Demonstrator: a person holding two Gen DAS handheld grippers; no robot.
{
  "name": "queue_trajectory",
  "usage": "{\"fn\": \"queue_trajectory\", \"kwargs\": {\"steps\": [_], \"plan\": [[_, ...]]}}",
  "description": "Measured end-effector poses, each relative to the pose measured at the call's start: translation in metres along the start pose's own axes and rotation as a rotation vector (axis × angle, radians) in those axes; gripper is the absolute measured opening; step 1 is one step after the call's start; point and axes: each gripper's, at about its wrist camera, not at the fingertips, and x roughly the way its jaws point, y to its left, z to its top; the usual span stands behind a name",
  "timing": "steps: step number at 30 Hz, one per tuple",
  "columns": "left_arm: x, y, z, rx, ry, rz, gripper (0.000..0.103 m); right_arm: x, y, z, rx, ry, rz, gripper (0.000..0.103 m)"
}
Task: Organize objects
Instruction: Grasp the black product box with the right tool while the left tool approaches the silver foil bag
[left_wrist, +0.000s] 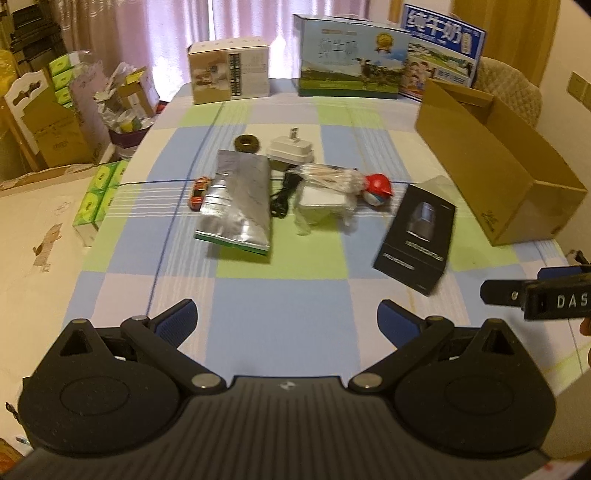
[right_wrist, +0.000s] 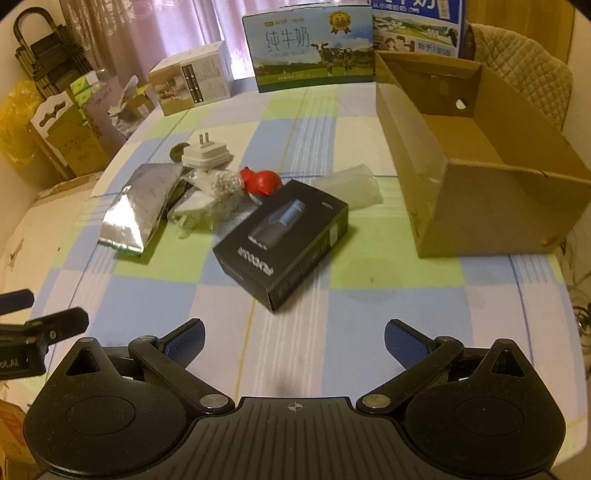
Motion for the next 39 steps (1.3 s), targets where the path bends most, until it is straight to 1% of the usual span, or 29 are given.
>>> {"fn": "queue_trajectory", "kwargs": {"steps": [3,6,9,17,25,28,31,34,37,39], "plan": [[0.005,0.009,0.004,-0.021,-0.006,0.023,0.102,0.013,0.0,0.012,0.011,-0.01,0.02,0.101],[0.012,0.019,0.009,-0.034,-0.014,0.056,0.102,0.03,0.0,0.025,0.029,-0.018,0.016,0.101],[0.017,0.027,0.014,-0.047,-0.022,0.08,0.103,0.05,-0.001,0.039,0.066,-0.007,0.016,0.101],[0.029,0.04,0.027,-0.071,-0.041,0.132,0.103,0.096,-0.008,0.068,0.16,0.013,-0.039,0.101],[0.04,0.05,0.035,-0.079,-0.037,0.161,0.103,0.124,-0.007,0.079,0.221,0.047,-0.073,0.101],[0.045,0.051,0.039,-0.074,-0.032,0.171,0.103,0.133,-0.005,0.079,0.204,0.075,-0.096,0.101],[0.053,0.052,0.043,-0.067,-0.023,0.183,0.103,0.135,-0.005,0.076,0.165,0.099,-0.099,0.093],[0.063,0.05,0.048,-0.047,-0.016,0.18,0.103,0.132,-0.008,0.074,0.104,0.105,-0.102,0.089],[0.076,0.045,0.054,-0.005,-0.01,0.185,0.103,0.126,-0.013,0.07,0.029,0.103,-0.115,0.083],[0.086,0.041,0.059,0.025,-0.011,0.187,0.103,0.12,-0.019,0.066,-0.012,0.098,-0.118,0.082]]}}
